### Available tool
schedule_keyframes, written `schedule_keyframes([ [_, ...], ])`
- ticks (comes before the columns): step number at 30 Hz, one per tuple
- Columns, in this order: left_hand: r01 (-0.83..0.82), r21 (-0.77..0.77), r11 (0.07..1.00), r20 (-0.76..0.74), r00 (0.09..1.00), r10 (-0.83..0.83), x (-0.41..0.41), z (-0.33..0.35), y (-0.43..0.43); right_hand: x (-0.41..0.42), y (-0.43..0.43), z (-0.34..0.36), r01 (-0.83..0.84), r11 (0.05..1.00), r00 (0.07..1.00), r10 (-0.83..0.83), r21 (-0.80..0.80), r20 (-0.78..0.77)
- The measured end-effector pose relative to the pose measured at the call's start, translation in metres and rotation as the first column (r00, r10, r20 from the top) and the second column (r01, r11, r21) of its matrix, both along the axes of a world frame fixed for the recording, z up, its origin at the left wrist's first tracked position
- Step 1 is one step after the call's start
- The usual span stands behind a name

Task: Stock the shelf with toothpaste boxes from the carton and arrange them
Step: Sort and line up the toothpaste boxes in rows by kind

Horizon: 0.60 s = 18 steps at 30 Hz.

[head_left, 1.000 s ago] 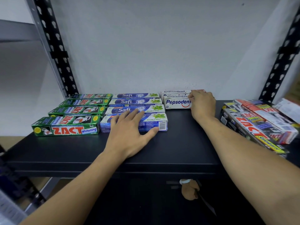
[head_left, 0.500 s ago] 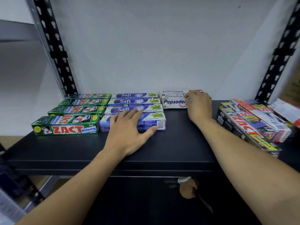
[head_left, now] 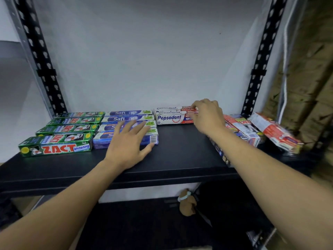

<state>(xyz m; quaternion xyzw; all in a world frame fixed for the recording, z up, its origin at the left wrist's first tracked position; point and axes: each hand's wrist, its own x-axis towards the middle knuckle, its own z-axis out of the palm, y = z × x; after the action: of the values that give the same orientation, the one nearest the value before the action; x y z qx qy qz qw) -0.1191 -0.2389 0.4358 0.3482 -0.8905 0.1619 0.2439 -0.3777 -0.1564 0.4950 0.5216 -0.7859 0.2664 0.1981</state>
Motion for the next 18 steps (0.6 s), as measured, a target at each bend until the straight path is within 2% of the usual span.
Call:
schedule_keyframes([
  [3, 0.036, 0.048, 0.998, -0.092, 0.995, -0.031, -0.025, 0.005, 0.018, -0.017, 0.033, 0.004, 0.044, 0.998, 0.998, -0.045, 0.042, 0.032],
  [6, 0.119, 0.185, 0.976, -0.181, 0.98, -0.085, -0.063, 0.01, 0.044, -0.039, 0.068, 0.001, 0.108, 0.991, 0.994, -0.108, 0.074, -0.001],
  [9, 0.269, 0.356, 0.895, -0.287, 0.943, -0.169, -0.101, 0.01, 0.072, -0.056, 0.102, -0.003, 0.2, 0.97, 0.979, -0.194, 0.137, -0.06],
  [11, 0.378, 0.457, 0.805, -0.356, 0.907, -0.223, -0.122, 0.007, 0.094, -0.064, 0.122, -0.01, 0.261, 0.94, 0.963, -0.236, 0.221, -0.133],
  [14, 0.494, 0.533, 0.687, -0.431, 0.857, -0.282, -0.148, 0.002, 0.124, -0.072, 0.144, -0.023, 0.281, 0.902, 0.948, -0.206, 0.328, -0.244],
  [18, 0.469, 0.56, 0.682, -0.421, 0.871, -0.254, -0.162, -0.003, 0.139, -0.075, 0.161, -0.033, 0.239, 0.905, 0.941, -0.127, 0.352, -0.312],
])
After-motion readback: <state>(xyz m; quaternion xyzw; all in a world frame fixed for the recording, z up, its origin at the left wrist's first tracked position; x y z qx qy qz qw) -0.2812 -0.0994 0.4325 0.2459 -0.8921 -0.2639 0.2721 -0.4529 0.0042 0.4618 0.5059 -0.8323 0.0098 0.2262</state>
